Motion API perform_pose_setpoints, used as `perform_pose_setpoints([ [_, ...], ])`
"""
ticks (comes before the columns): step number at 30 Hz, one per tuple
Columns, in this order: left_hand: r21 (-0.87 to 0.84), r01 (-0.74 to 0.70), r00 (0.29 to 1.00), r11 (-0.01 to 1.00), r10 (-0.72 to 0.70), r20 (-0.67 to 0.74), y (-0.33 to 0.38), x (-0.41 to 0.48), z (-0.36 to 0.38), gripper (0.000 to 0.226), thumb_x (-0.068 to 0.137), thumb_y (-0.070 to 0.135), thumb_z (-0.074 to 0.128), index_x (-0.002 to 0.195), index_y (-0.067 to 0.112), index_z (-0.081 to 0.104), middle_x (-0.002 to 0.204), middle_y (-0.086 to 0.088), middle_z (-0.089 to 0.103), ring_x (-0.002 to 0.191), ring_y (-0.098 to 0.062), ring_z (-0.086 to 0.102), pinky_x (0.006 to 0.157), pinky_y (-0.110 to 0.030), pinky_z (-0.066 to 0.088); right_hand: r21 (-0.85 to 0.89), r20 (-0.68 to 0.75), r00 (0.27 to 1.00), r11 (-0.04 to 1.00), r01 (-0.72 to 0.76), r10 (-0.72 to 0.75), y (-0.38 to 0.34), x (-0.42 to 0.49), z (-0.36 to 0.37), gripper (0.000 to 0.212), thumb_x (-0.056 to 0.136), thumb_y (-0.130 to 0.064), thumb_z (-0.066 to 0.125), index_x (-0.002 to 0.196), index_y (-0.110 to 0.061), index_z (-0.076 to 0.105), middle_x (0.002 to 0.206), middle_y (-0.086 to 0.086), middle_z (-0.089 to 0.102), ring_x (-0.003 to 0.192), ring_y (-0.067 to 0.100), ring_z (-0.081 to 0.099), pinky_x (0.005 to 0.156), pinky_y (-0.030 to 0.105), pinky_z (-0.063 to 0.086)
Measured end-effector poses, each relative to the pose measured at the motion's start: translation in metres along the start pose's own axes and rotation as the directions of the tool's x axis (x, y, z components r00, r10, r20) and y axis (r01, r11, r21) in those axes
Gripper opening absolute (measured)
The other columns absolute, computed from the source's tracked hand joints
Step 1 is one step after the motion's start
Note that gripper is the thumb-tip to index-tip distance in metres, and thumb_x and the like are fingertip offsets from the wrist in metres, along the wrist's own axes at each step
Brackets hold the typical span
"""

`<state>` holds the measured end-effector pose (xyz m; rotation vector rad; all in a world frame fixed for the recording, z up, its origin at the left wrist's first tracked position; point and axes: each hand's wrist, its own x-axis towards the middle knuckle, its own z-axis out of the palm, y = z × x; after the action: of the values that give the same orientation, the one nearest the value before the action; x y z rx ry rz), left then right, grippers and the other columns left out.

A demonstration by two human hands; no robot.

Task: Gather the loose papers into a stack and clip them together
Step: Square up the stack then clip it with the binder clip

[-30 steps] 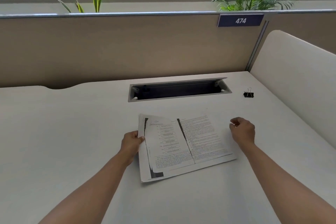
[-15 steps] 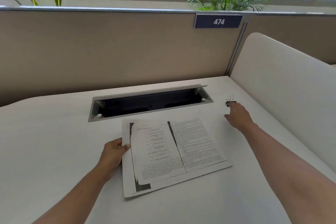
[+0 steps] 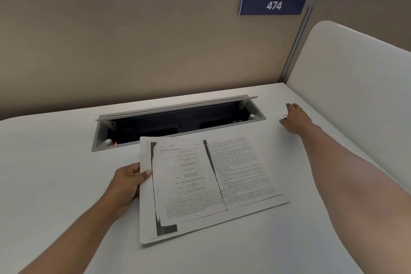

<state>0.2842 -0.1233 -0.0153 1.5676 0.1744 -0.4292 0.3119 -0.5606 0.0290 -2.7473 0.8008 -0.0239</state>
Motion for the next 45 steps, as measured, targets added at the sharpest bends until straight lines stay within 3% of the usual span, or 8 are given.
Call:
perform_pose_setpoints([
  [5, -0.019, 0.002, 1.000, 1.000, -0.002, 0.012, -0.001, 0.002, 0.000, 0.017, 0.090, 0.002, 0.051, 0.096, 0.011, 0.064, 0.070, 0.003, 0.075, 0.061, -0.012, 0.071, 0.053, -0.024, 0.057, 0.001, -0.006, 1.000, 1.000, -0.018, 0.018, 0.000, 0.003, 0.013, 0.048, 0.090, -0.013, 0.053, 0.130, 0.007, 0.036, 0.145, 0.022, 0.028, 0.130, 0.037, 0.036, 0.103, 0.042, 0.034],
  [10, -0.025, -0.001, 1.000, 1.000, 0.001, -0.002, -0.002, 0.000, 0.000, 0.017, 0.090, 0.001, 0.052, 0.100, 0.009, 0.063, 0.070, 0.003, 0.075, 0.061, -0.013, 0.071, 0.054, -0.026, 0.058, -0.052, -0.090, 0.996, 0.998, 0.017, -0.021, 0.003, -0.009, 0.021, 0.038, 0.089, 0.005, 0.045, 0.126, 0.010, 0.042, 0.134, 0.028, 0.036, 0.115, 0.042, 0.048, 0.095, 0.041, 0.039],
  [18, -0.013, 0.010, 1.000, 1.000, -0.010, -0.023, -0.007, -0.018, 0.001, 0.018, 0.091, 0.002, 0.051, 0.103, 0.006, 0.063, 0.069, 0.004, 0.074, 0.067, -0.017, 0.070, 0.061, -0.028, 0.059, -0.033, -0.154, 0.986, 0.998, 0.059, -0.063, 0.004, -0.053, 0.025, 0.027, 0.087, 0.003, 0.049, 0.113, 0.008, 0.056, 0.119, 0.027, 0.049, 0.103, 0.041, 0.054, 0.086, 0.039, 0.042],
  [30, -0.075, 0.087, 0.990, 0.993, -0.094, -0.103, -0.035, -0.102, -0.037, 0.018, 0.091, -0.001, 0.051, 0.105, 0.002, 0.062, 0.073, -0.002, 0.073, 0.068, -0.021, 0.069, 0.057, -0.029, 0.059, -0.042, -0.026, 0.990, 0.990, 0.135, -0.136, 0.000, -0.158, 0.023, 0.018, 0.085, -0.012, 0.062, 0.083, 0.006, 0.066, 0.095, 0.020, 0.063, 0.081, 0.030, 0.058, 0.063, 0.027, 0.036],
  [38, -0.071, 0.097, 0.986, 0.993, -0.106, -0.130, -0.056, -0.180, -0.083, 0.018, 0.091, 0.000, 0.049, 0.105, 0.001, 0.062, 0.085, -0.010, 0.072, 0.080, -0.030, 0.067, 0.064, -0.034, 0.058, -0.014, 0.045, 0.981, 0.981, 0.192, -0.191, -0.021, -0.236, 0.022, 0.017, 0.086, -0.001, 0.053, 0.087, 0.007, 0.068, 0.095, 0.020, 0.066, 0.077, 0.027, 0.055, 0.063, 0.024, 0.033],
  [41, -0.075, 0.095, 0.984, 0.993, -0.105, -0.144, -0.066, -0.200, -0.098, 0.017, 0.091, 0.000, 0.050, 0.102, 0.002, 0.062, 0.084, -0.010, 0.073, 0.081, -0.030, 0.067, 0.065, -0.035, 0.058, 0.031, 0.027, 0.967, 0.967, 0.252, -0.253, -0.038, -0.266, 0.024, 0.022, 0.086, 0.004, 0.047, 0.092, 0.004, 0.068, 0.100, 0.019, 0.066, 0.086, 0.027, 0.057, 0.064, 0.025, 0.035],
  [45, -0.076, 0.082, 0.987, 0.994, -0.092, -0.134, -0.077, -0.229, -0.118, 0.017, 0.091, 0.001, 0.050, 0.099, 0.005, 0.064, 0.084, -0.010, 0.074, 0.081, -0.030, 0.069, 0.063, -0.035, 0.057, 0.306, -0.051, 0.960, 0.910, 0.278, -0.276, -0.073, -0.314, 0.022, 0.020, 0.086, 0.005, 0.052, 0.092, 0.006, 0.071, 0.097, 0.020, 0.069, 0.089, 0.032, 0.064, 0.063, 0.023, 0.043],
])
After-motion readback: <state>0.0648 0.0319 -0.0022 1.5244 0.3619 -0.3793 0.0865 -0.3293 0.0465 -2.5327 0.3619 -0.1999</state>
